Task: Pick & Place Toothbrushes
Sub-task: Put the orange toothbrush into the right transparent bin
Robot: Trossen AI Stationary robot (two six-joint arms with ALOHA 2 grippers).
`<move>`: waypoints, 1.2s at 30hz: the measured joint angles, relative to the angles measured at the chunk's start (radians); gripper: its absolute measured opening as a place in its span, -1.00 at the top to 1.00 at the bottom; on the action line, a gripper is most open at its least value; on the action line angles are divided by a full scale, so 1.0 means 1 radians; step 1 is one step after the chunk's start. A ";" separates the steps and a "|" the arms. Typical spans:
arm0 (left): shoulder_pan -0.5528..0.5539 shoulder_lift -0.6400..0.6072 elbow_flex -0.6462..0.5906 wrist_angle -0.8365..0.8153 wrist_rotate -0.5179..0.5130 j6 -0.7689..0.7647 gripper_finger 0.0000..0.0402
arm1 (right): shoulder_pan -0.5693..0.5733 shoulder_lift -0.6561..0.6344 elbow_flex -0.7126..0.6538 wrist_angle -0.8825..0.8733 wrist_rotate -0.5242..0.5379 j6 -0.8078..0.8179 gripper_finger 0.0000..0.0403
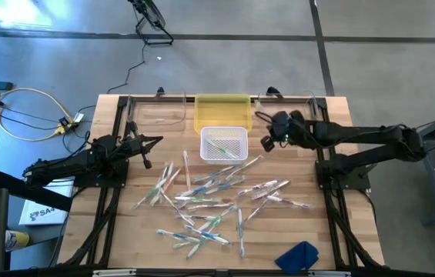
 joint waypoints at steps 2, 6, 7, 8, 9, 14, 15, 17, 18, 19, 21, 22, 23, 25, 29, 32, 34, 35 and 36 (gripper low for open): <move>0.000 0.000 0.000 0.000 0.000 0.000 1.00 | -0.033 0.000 0.000 0.017 0.035 -0.055 0.89; 0.000 0.000 0.000 0.000 0.000 0.000 1.00 | -0.104 0.000 0.000 0.038 0.123 -0.184 0.89; 0.000 0.000 0.000 0.000 0.000 0.000 1.00 | -0.122 0.000 0.000 0.044 0.141 -0.214 0.89; 0.000 0.000 0.000 0.000 0.000 0.000 1.00 | -0.140 0.000 0.000 0.049 0.154 -0.242 0.89; 0.000 0.000 0.000 0.000 0.000 0.000 1.00 | -0.160 0.000 0.000 0.049 0.163 -0.263 0.89; 0.000 0.000 0.000 0.000 0.000 0.000 1.00 | -0.266 0.000 0.000 0.046 0.150 -0.326 0.89; 0.000 0.000 0.000 0.000 0.000 0.000 1.00 | -0.289 0.001 0.000 0.046 0.134 -0.336 0.89; 0.000 0.000 0.000 0.000 0.000 0.000 1.00 | -0.328 0.008 0.000 0.046 0.109 -0.339 0.89; 0.000 0.000 0.000 0.000 0.000 0.000 1.00 | -0.344 0.013 0.000 0.046 0.096 -0.339 0.89; 0.000 0.000 0.000 0.000 0.000 0.000 1.00 | -0.360 0.021 0.000 0.045 0.085 -0.339 0.89; 0.000 0.000 0.000 0.000 0.000 0.000 1.00 | -0.383 0.045 0.000 0.048 0.082 -0.342 0.89; 0.000 0.000 0.000 0.000 0.000 0.000 1.00 | -0.393 0.060 0.000 0.050 0.080 -0.350 0.89; 0.000 0.000 0.000 0.000 0.000 0.000 1.00 | -0.403 0.078 0.000 0.052 0.080 -0.358 0.89; 0.000 0.000 0.000 0.000 0.000 0.000 1.00 | -0.417 0.115 0.000 0.062 0.081 -0.372 0.89; 0.000 0.000 0.000 0.000 0.000 0.000 1.00 | -0.432 0.192 0.000 0.106 0.097 -0.432 0.89; 0.000 0.000 0.000 0.000 0.000 0.000 1.00 | -0.435 0.241 0.000 0.158 0.113 -0.494 0.89; 0.000 0.000 0.000 0.000 0.000 0.000 1.00 | -0.435 0.271 0.000 0.182 0.116 -0.530 0.89; 0.000 0.000 0.000 0.000 0.000 0.000 1.00 | -0.438 0.284 0.000 0.184 0.115 -0.544 0.89; 0.000 0.000 0.000 0.000 0.000 0.000 1.00 | -0.441 0.294 0.000 0.183 0.114 -0.547 0.89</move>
